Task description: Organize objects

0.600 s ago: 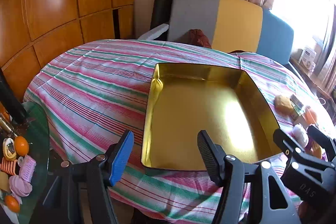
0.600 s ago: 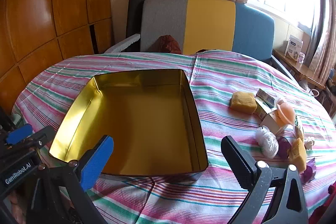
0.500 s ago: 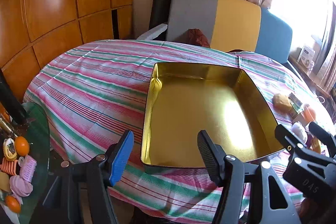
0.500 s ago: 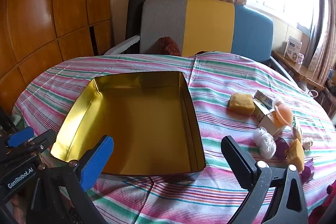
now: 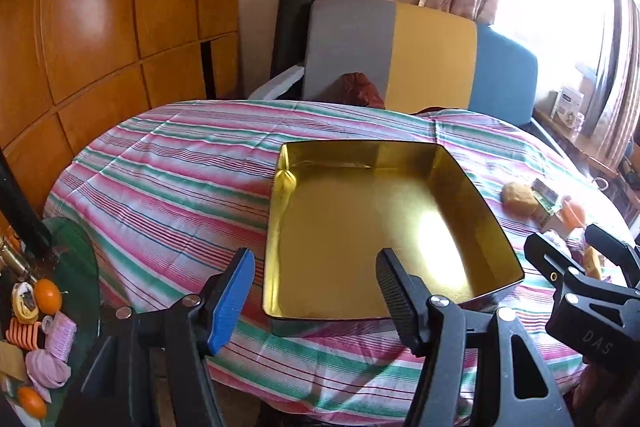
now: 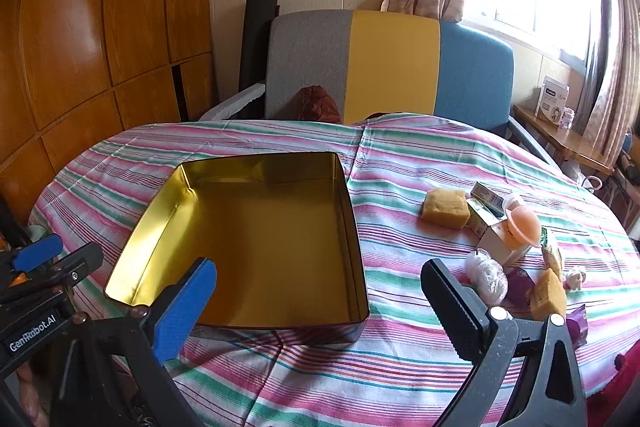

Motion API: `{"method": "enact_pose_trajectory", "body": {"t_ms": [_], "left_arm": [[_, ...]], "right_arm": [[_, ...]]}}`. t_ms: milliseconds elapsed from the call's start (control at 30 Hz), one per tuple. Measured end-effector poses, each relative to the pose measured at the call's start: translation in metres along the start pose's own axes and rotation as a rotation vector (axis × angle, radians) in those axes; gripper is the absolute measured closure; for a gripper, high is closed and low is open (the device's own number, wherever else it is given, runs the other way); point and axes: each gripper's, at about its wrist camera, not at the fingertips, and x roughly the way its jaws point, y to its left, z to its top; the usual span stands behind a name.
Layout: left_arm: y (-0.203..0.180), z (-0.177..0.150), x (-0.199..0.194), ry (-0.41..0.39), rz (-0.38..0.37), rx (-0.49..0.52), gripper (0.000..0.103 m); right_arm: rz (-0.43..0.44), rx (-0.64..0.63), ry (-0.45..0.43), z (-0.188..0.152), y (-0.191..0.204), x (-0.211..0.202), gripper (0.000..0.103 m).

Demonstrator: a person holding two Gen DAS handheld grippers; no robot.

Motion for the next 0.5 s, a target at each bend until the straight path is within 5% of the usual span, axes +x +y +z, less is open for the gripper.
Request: {"method": "enact_pose_trajectory", "body": {"t_ms": [400,500], "left_arm": [[-0.011,-0.005,0.021,0.071,-0.074,0.005,0.038],[-0.011,-0.006,0.027,0.093,-0.113,-0.012,0.028]], "right_arm": [[0.008,0.040,0.048,-0.006,-0.024,0.015,0.000],[0.013,0.042,0.058,-0.009,-0.031,0.019,0.000]]}}
